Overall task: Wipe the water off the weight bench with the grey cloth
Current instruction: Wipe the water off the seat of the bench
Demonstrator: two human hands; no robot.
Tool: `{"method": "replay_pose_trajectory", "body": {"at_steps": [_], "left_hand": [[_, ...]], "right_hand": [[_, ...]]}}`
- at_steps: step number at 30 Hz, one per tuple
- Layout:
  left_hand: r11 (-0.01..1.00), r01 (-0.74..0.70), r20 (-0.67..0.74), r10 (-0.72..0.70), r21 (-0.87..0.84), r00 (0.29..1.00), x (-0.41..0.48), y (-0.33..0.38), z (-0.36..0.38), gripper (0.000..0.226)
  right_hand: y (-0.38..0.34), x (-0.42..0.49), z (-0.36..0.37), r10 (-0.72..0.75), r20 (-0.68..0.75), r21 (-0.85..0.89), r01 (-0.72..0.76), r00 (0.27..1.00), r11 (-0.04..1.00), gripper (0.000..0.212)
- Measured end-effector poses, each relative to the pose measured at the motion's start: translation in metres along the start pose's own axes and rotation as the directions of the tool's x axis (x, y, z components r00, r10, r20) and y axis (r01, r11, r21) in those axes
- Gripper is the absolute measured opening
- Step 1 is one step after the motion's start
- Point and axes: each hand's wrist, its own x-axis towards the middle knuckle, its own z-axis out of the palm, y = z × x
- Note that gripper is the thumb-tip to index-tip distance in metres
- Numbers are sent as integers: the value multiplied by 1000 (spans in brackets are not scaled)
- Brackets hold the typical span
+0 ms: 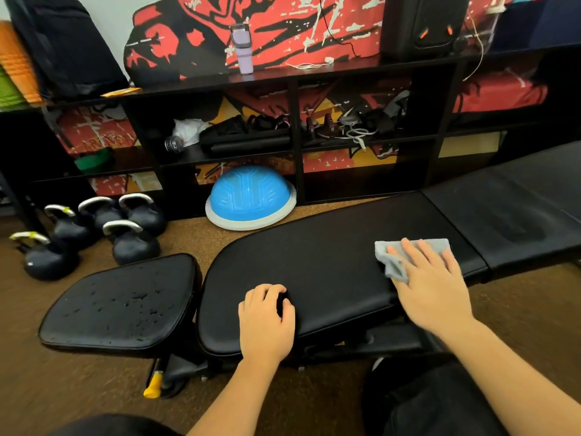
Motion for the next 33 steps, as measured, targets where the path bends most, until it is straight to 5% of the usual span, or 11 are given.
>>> {"method": "replay_pose_trajectory", "body": {"at_steps": [4,8,17,22,27,33], "left_hand": [[995,39,-10,-40,-92,999,1,-2,1,22],[980,88,50,-80,-179,996,7,-4,-3,21],[984,-116,505,169,-136,846,23,-43,-63,25],[995,-21,516,67,-94,854,27,-68,-81,19],[996,-75,636,82,-37,767,41,-72,-94,26],[987,-3,666,-106,160,738,62,-92,-123,37]], "right_hand": [[-57,-22,12,-248,-1,8,248,969,969,70],[-81,-37,25,-567,56,-59,570,822,820,75],[-103,-42,23,-280,70,-4,281,957,960,73],[-151,-58,24,-396,84,82,390,914,917,76],[-215,-59,37,-486,168,128,470,858,873,70],[-263,-37,31,-574,256,140,558,778,818,67]]}}
